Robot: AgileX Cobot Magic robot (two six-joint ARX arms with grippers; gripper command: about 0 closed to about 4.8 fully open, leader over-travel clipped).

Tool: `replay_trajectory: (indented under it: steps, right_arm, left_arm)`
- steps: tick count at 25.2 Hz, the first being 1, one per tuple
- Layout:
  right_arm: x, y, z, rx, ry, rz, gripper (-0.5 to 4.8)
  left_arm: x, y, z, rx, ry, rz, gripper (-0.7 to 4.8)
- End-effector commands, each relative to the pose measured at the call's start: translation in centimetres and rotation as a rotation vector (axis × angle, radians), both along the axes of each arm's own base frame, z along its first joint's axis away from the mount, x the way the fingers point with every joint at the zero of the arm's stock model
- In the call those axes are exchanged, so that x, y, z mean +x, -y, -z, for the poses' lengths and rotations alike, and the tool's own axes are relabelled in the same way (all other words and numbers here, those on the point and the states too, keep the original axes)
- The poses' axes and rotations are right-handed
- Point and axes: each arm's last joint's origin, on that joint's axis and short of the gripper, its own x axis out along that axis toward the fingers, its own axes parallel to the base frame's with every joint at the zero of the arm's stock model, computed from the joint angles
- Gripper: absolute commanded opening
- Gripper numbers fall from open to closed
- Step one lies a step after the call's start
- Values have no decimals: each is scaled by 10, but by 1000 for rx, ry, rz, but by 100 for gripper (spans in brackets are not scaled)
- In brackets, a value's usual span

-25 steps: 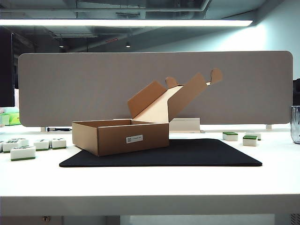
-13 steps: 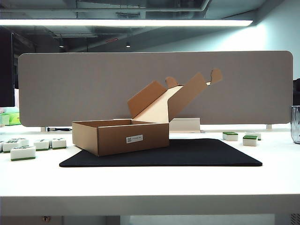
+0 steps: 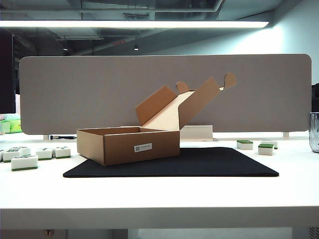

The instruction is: Pick up four mahjong tiles and put them into the paper box.

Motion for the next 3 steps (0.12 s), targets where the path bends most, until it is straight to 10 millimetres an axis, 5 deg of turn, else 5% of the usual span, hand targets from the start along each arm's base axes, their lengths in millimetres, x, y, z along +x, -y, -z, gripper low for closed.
replay_trajectory:
  steps: [1,3]
  right_arm:
    - [0,0,0,1,9,2,-1]
    - [0,0,0,1,9,2,-1]
  left_arm:
    - [0,0,1,1,-11,12,-6]
    - [0,0,1,1,-11,12,-6]
